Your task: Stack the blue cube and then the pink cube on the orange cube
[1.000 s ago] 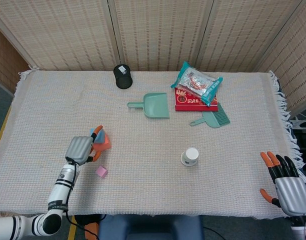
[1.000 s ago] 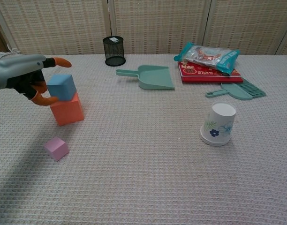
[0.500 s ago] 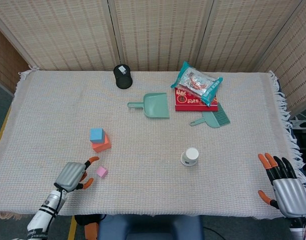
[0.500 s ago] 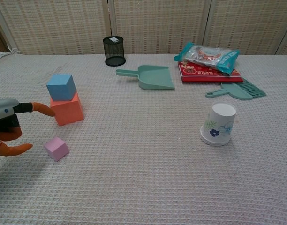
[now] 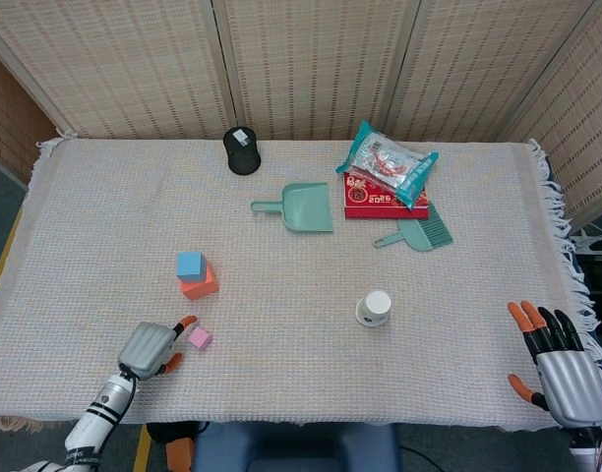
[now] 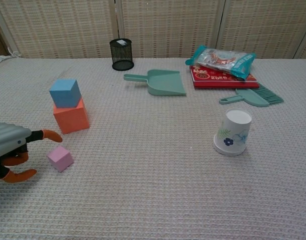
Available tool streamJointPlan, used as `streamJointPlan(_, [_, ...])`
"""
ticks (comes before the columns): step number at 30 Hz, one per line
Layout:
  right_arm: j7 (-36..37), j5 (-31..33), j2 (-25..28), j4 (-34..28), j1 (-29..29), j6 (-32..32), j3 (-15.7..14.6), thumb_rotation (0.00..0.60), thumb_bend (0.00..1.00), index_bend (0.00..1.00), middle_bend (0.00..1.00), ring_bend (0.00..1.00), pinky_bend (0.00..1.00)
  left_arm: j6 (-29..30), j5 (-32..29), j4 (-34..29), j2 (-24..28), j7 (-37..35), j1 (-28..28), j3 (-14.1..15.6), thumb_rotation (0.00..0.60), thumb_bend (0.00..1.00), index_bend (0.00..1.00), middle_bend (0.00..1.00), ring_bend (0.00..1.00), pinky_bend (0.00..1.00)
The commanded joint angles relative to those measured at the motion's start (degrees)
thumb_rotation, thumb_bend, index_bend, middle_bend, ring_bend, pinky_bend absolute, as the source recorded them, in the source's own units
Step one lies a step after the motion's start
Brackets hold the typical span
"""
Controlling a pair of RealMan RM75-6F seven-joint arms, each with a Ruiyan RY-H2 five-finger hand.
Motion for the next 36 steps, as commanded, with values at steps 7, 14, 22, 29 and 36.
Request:
streamJointPlan(7, [-0.1, 0.3, 0.1, 0.0, 0.1, -0.3, 0.1, 0.600, 0.11, 0.00, 0.00, 0.00, 0.00, 1.2, 5.9, 4.3, -3.7, -1.5, 0.2, -0.2, 0.600, 0.37, 0.19, 1.00, 1.00, 1.00])
streamJointPlan(14, [0.0, 0.4, 0.2, -0.1, 0.1, -0.3, 0.1, 0.600, 0.11, 0.00, 0.00, 0.00, 0.00, 0.4, 7.0, 6.9, -5.3, -1.4, -0.3, -1.4, 0.600, 0.36, 0.35, 1.00, 1.00, 1.00])
streamJointPlan(22, [0.2, 0.4, 0.3, -0.2, 0.1, -0.2, 0.1, 0.600, 0.11, 0.00, 0.00, 0.00, 0.00, 1.0, 7.9, 8.1, -6.0, -1.3, 0.2, -2.2, 0.600, 0.36, 0.52, 1.00, 1.00, 1.00])
streamJointPlan(29, [0.2, 0.3, 0.4, -0.2, 0.1, -0.3, 0.1, 0.600, 0.11, 0.00, 0.00, 0.00, 0.00, 3.6, 9.2, 2.9, -2.7, -1.7, 1.1, -3.1, 0.600, 0.36, 0.57, 1.00, 1.00, 1.00])
streamJointPlan(36, [0.1, 0.3, 0.3, -0.2, 0.2, -0.4, 0.0, 0.600, 0.11, 0.00, 0.00, 0.00, 0.00, 3.9, 3.9, -11.3, 7.0, 1.8, 1.0, -7.4, 0.600, 0.36, 0.58, 1.00, 1.00, 1.00])
